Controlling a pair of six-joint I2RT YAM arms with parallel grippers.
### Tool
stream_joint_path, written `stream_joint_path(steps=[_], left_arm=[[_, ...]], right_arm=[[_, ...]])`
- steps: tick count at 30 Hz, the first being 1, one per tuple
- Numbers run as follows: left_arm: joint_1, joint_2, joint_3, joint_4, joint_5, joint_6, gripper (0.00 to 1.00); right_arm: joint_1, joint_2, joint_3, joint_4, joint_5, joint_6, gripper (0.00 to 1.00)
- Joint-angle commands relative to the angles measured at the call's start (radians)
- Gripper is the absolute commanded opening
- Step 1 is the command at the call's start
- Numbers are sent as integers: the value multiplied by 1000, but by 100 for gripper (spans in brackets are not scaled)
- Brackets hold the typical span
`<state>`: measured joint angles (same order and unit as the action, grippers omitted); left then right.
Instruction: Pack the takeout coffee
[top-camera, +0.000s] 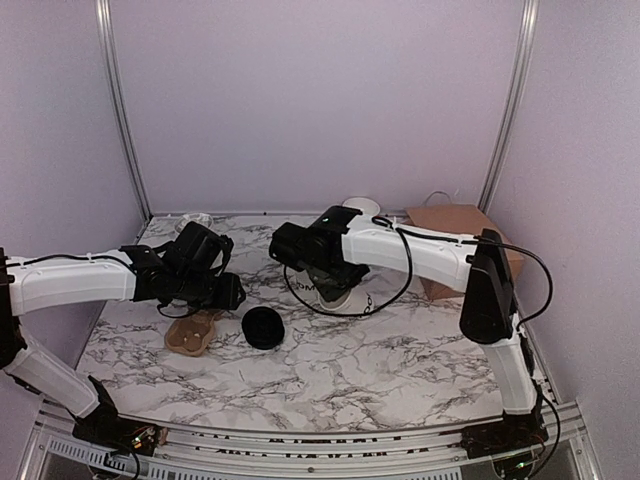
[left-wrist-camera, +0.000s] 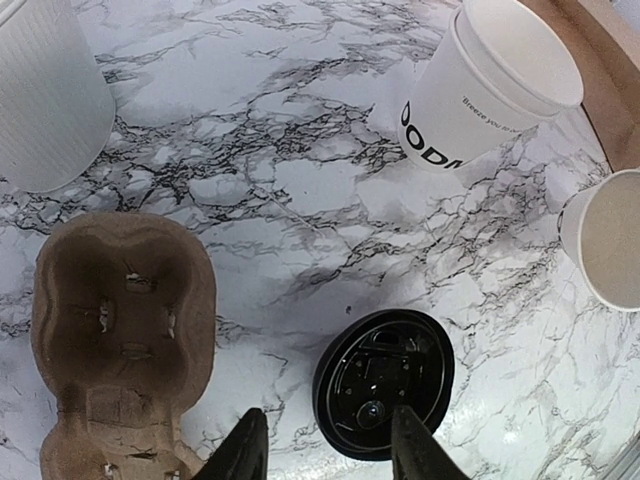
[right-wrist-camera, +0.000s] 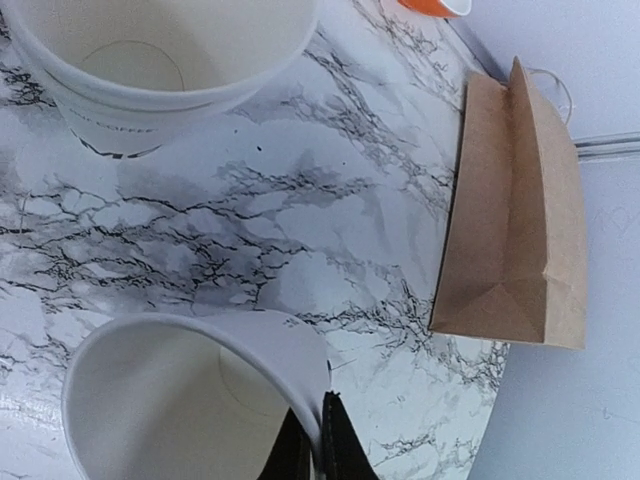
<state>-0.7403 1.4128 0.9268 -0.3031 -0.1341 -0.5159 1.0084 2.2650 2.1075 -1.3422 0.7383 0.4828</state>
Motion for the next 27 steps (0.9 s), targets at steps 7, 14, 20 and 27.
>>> stream_joint_path(steps=[7,14,20,27], left_arm=[[5,-1,3,19,65,2,44],[3,29,19,20,103,7,45],[0,49,32,21,112,8,45],[-5,62,35,10,116,11,45]], right_arm=[[-122,-361,-394,391,-308,-23,0],[-225,-528,-685,702,-524,-5,0],[-232,-545,-763,838,-613,26,3],[-236,-538,-782,850,-631,29,20]])
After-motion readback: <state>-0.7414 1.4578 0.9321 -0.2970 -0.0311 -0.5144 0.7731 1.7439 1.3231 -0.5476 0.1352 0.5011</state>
